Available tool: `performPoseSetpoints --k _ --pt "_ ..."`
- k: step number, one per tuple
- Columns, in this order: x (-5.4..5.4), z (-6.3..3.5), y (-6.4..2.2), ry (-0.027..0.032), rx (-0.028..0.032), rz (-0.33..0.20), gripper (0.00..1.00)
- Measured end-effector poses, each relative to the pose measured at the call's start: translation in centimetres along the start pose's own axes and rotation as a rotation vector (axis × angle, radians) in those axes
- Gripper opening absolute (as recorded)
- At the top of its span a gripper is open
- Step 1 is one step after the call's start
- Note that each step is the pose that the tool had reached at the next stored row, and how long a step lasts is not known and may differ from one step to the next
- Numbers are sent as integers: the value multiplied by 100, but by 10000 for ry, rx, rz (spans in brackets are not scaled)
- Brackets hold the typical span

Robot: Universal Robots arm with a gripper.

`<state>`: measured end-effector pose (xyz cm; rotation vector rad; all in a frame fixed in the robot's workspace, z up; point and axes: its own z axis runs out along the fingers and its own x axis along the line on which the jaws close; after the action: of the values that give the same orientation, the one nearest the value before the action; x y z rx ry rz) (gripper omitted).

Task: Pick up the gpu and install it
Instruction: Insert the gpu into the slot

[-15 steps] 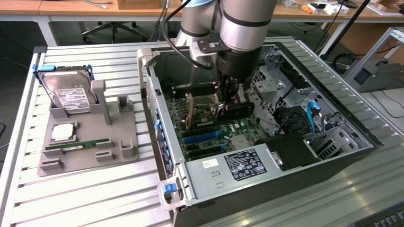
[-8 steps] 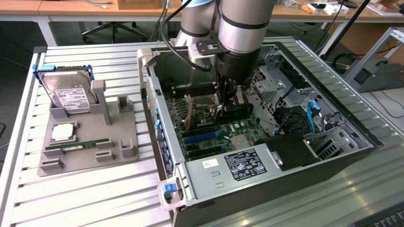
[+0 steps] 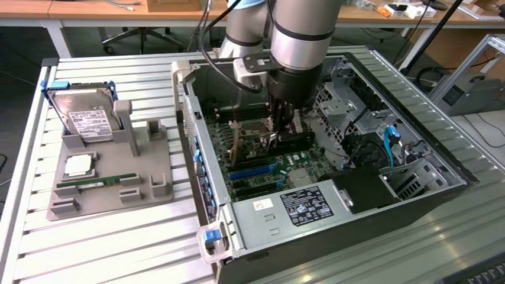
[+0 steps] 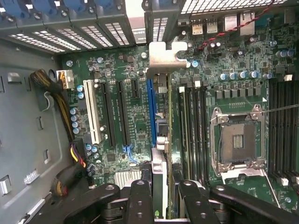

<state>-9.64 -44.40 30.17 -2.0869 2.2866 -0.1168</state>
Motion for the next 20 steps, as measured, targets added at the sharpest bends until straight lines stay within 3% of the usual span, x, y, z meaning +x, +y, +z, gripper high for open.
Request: performPoseSetpoints --k 6,20 --pt "11 22 59 -1 0 0 27" --pt "155 48 216 0 2 0 27"
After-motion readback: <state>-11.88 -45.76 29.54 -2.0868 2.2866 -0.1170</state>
